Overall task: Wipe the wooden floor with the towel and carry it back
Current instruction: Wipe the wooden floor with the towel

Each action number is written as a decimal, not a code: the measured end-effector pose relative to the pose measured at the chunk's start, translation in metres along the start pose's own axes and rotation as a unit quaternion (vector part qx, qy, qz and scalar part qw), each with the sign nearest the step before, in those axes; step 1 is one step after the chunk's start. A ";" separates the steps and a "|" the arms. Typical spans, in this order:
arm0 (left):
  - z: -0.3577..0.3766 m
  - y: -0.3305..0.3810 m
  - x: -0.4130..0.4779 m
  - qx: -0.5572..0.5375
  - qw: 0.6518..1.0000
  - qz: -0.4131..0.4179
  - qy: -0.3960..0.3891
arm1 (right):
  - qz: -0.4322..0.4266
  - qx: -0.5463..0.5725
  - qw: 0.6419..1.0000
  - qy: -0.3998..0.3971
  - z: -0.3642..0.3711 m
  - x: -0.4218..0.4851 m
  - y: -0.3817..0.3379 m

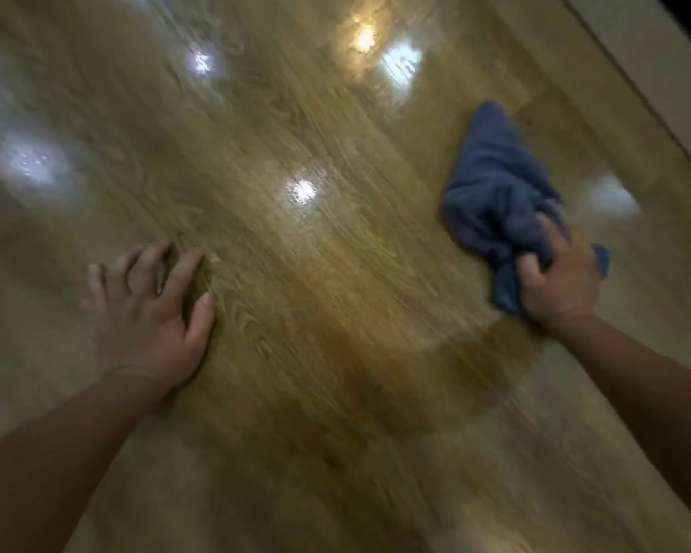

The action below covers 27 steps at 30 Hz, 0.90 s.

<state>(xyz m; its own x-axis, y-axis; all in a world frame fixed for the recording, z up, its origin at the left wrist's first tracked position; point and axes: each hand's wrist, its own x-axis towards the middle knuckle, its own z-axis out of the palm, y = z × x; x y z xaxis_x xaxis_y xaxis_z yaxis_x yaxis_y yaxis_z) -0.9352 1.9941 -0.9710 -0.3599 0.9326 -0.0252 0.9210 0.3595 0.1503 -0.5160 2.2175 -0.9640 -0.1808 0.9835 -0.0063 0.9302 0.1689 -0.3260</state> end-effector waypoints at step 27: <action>0.012 -0.009 0.002 -0.026 0.999 0.027 0.028 | -0.104 0.027 0.994 -0.016 0.109 0.018 -0.295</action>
<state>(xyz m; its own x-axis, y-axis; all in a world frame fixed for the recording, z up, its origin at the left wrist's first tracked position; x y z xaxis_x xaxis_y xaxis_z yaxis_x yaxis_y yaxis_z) -0.9420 1.9930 -0.9840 -0.3182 0.9472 0.0401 0.9312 0.3044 0.2005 -0.8285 2.1789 -0.9710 -0.3785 0.9249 0.0358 0.8534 0.3636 -0.3735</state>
